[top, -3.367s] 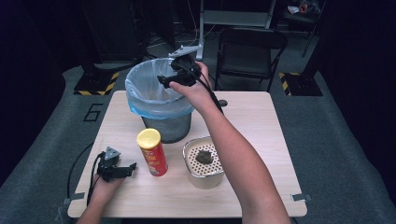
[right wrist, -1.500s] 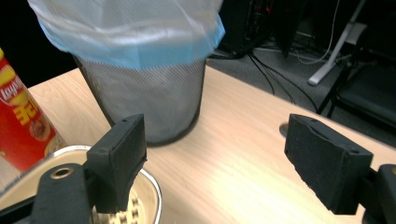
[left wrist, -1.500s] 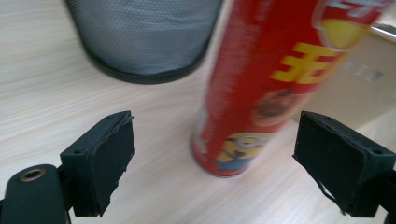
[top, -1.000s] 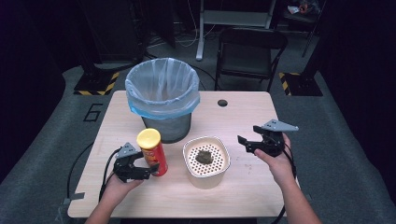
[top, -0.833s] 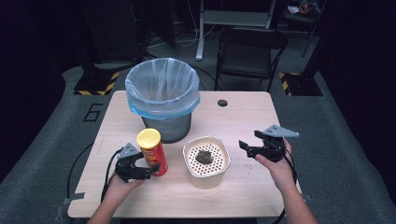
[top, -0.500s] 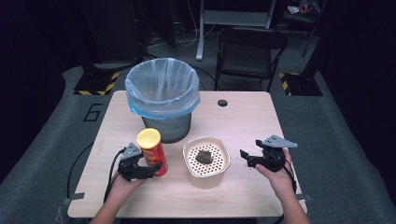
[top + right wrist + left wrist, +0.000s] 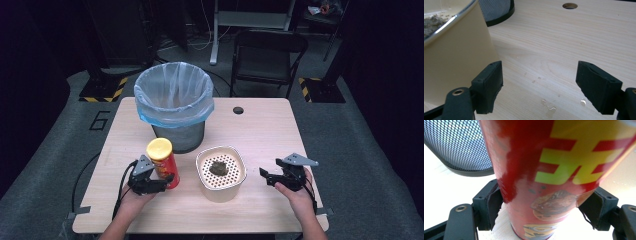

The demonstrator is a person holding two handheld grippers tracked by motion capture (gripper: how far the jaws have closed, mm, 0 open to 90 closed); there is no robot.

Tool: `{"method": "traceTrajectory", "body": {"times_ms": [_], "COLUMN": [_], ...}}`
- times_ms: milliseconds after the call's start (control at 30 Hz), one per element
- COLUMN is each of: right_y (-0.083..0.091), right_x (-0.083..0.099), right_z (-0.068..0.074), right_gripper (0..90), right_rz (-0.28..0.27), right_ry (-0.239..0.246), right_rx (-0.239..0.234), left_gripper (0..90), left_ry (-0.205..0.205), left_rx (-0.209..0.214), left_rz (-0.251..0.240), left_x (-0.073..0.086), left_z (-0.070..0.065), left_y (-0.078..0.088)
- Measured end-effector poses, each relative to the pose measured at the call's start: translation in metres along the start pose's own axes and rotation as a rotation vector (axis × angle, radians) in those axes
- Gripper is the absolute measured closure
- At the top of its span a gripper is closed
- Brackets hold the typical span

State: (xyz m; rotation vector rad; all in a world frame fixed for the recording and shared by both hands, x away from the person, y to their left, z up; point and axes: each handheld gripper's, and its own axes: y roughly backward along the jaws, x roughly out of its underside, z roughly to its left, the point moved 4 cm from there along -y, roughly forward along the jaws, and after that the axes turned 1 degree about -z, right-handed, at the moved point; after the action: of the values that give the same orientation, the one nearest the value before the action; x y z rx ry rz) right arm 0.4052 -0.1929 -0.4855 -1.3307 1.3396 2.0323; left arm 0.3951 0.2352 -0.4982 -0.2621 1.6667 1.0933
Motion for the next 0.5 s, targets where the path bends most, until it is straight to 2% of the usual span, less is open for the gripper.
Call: {"method": "traceTrajectory", "body": {"times_ms": [100, 167, 500], "right_y": [-0.001, -0.002, -0.003], "right_x": [0.002, 0.003, 0.008], "right_z": [-0.002, -0.003, -0.004], "right_gripper": [21.6, 21.6, 21.8], "right_rz": [0.003, 0.000, 0.016], "right_ry": [-0.005, -0.018, -0.017], "right_rx": [0.007, 0.007, 0.012], "left_gripper": [24.3, 24.4, 24.4], "left_ry": [-0.007, -0.012, 0.004], "left_rx": [-0.007, 0.003, 0.014], "left_rz": [-0.005, 0.003, -0.022], "left_x": [0.000, 0.000, -0.008], "left_z": [-0.001, -0.001, -0.001], "left_y": [0.000, 0.001, 0.011]}}
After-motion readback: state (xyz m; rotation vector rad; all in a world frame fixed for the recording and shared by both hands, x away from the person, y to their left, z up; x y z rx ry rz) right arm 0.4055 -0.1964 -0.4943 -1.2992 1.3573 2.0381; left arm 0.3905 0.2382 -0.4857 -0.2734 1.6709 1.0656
